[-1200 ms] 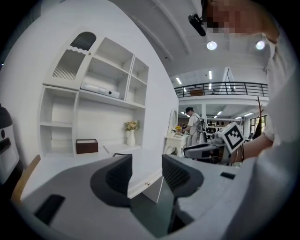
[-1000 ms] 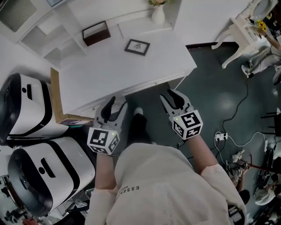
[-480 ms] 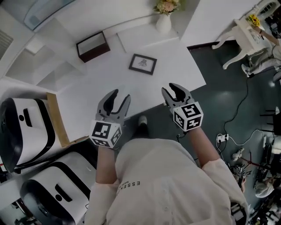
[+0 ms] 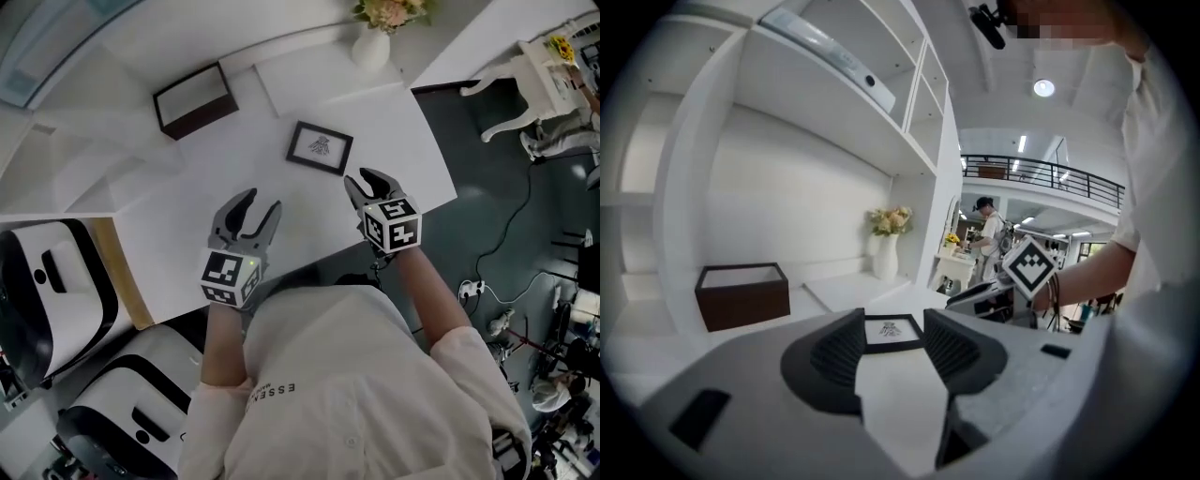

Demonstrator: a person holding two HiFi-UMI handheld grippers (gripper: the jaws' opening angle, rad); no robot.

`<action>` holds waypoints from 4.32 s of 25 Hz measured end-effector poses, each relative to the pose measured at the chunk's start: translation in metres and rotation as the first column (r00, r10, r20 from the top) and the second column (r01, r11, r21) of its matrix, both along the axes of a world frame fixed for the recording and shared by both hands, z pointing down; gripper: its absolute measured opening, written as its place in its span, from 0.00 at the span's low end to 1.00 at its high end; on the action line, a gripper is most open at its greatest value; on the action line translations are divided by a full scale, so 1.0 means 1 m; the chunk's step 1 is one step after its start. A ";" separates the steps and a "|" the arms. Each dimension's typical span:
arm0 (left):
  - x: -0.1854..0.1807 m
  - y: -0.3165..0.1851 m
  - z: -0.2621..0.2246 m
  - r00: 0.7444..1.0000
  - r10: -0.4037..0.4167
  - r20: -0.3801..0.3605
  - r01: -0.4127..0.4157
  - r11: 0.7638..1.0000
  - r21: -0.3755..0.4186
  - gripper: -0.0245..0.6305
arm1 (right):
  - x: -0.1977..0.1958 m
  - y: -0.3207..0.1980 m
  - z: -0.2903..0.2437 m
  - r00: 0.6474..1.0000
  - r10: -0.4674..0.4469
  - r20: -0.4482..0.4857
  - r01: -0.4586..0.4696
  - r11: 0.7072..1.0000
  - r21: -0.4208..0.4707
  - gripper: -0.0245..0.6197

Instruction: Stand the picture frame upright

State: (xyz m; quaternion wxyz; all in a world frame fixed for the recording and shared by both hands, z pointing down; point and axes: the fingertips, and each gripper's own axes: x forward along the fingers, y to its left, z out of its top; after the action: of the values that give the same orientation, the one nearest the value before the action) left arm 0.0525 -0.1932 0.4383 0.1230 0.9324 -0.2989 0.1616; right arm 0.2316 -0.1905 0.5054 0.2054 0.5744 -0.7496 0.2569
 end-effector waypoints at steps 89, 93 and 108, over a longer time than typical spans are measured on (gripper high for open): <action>0.086 0.179 0.141 0.946 -0.324 -0.028 0.277 0.848 -0.452 0.31 | 0.052 0.133 0.110 0.884 -0.464 0.063 0.460 0.836 -0.300 0.24; 0.093 0.185 0.157 0.947 -0.317 -0.060 0.240 0.817 -0.525 0.31 | 0.055 0.138 0.110 0.876 -0.478 0.056 0.471 0.827 -0.307 0.24; 0.126 0.175 0.193 0.842 -0.456 -0.289 0.057 0.608 -0.792 0.28 | 0.062 0.141 0.112 0.877 -0.474 0.072 0.470 0.820 -0.326 0.22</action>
State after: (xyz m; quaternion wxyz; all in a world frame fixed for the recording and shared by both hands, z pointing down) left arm 0.1788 -0.0181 0.6309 0.5907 0.7487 -0.3000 0.0233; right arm 0.2932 -0.0498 0.6170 0.3615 0.3293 -0.8124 0.3176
